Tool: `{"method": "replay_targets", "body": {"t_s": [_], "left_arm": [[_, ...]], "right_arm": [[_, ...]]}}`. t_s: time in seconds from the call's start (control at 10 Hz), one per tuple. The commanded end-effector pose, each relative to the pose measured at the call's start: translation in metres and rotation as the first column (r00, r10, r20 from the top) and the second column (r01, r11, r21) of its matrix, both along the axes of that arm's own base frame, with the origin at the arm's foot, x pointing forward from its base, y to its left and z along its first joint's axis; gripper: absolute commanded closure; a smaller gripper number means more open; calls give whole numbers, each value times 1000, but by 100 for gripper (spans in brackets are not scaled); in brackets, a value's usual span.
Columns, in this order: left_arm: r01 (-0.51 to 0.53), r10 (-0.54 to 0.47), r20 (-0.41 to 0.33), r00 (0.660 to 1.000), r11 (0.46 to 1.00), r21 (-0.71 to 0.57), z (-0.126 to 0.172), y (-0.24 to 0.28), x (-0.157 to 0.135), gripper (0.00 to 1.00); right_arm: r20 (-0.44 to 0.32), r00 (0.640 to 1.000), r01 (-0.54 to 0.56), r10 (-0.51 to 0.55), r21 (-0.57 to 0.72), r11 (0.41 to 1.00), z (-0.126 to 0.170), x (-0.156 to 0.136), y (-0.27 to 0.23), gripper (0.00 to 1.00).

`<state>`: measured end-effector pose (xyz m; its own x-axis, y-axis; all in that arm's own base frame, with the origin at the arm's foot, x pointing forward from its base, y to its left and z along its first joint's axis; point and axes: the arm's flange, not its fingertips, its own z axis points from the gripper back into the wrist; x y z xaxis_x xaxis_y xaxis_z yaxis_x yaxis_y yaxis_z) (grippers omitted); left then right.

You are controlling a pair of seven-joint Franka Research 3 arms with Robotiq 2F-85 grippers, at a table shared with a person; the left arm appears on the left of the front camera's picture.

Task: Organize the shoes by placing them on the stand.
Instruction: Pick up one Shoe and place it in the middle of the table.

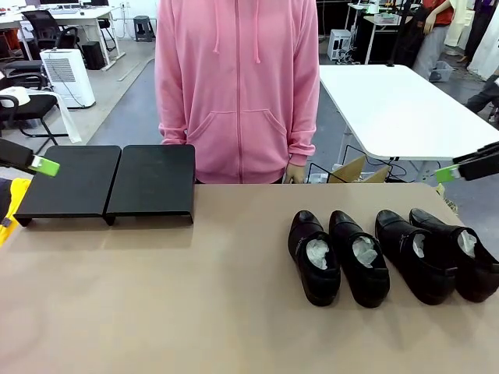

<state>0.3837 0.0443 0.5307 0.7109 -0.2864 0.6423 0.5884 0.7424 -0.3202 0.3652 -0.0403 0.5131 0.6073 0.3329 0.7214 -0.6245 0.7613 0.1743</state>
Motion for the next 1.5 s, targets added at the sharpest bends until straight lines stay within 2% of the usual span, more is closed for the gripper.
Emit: {"method": "replay_targets", "body": {"t_s": [0.0, 0.2, 0.3, 0.8, 0.9, 1.2, 1.4], "left_arm": [[4, -3, 25, 1000, 1000, -26, 0, -1, -7, 0], [-4, 4, -2, 1000, 998, -57, 0, 2, -6, 0], [-23, 23, 7, 1000, 999, -26, 3, 8, -5, 0], [-23, 23, 7, 1000, 999, -26, 3, 8, -5, 0], [-23, 23, 7, 1000, 999, -26, 3, 8, -5, 0], [-23, 23, 7, 1000, 999, -26, 3, 8, -5, 0], [-23, 23, 7, 1000, 999, -26, 3, 8, -5, 0]], "right_arm": [[-8, 1000, 4, -4, 54, 999, -3, 5, -25, 0], [-33, 997, 71, -69, 72, 995, -4, 6, -36, 0], [-15, 1000, 25, -24, 52, 998, -2, -1, -29, 0], [-15, 1000, 25, -24, 52, 998, -2, -1, -29, 0], [-33, 998, 48, -46, 42, 998, 0, -2, -24, 0], [-18, 999, -30, 31, 59, 998, 4, -11, -25, 0], [-7, 999, -42, 43, 60, 997, 3, -12, -23, 0]]}}
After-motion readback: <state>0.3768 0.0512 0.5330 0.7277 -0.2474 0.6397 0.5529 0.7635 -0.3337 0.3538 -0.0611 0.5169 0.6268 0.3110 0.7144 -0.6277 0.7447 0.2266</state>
